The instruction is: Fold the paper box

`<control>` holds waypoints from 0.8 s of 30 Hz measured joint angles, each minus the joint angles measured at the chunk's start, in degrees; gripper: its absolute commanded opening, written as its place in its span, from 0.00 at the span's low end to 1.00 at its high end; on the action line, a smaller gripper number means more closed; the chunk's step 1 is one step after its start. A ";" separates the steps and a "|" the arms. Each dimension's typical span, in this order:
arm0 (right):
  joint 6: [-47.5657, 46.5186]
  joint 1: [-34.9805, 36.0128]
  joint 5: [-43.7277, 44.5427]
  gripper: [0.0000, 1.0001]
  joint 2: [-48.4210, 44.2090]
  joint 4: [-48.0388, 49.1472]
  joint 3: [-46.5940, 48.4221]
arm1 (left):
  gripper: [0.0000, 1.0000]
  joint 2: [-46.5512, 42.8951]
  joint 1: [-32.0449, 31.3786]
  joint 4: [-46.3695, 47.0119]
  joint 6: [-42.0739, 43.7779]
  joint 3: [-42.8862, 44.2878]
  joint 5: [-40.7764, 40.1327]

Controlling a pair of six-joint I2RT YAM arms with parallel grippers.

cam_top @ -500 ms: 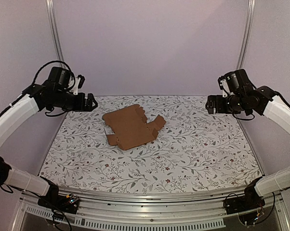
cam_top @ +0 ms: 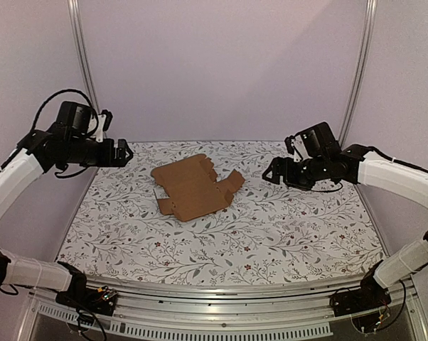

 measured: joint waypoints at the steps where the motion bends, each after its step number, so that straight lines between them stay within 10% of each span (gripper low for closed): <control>1: 1.44 0.55 -0.90 0.89 1.11 1.99 -0.85 | 0.99 -1.44 0.00 -0.11 0.00 -0.48 -0.22; 24: 23.54 11.10 -2.97 0.84 25.24 21.00 0.44 | 0.99 -20.33 -0.02 3.74 1.66 -14.69 -3.34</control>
